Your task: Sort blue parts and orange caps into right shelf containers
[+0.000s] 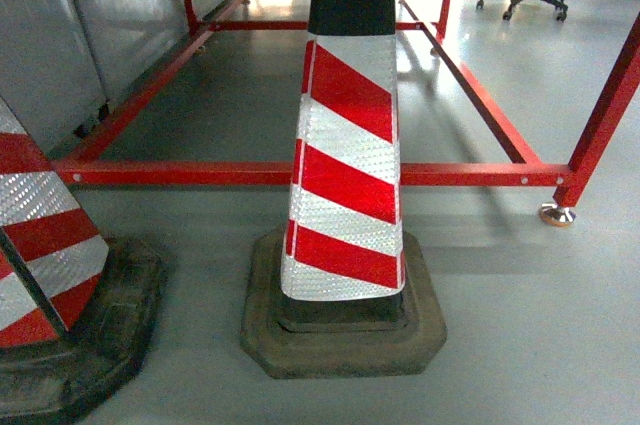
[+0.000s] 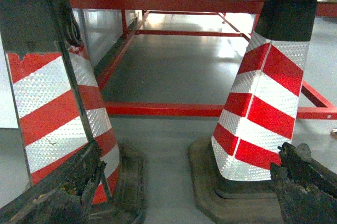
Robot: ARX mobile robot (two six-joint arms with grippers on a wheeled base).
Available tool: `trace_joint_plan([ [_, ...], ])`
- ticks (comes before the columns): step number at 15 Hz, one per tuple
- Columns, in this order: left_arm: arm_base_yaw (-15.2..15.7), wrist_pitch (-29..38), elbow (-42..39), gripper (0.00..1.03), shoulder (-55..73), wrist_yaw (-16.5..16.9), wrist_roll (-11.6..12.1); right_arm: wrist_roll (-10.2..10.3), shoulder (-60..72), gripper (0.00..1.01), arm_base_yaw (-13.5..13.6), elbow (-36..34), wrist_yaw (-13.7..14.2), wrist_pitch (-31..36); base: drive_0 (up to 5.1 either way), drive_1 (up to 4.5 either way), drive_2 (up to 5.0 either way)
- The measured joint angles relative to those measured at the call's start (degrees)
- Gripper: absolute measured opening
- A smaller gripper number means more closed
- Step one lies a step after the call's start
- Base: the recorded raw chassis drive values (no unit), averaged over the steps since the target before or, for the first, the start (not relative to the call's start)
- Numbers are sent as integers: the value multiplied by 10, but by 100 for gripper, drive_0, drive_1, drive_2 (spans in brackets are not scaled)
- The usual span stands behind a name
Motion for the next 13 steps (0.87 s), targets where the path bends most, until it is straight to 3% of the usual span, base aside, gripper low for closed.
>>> trace_joint_plan([
  [13, 0, 0, 0, 98, 0, 0, 0, 0, 0, 98, 0, 0, 0, 0, 0, 0, 0],
])
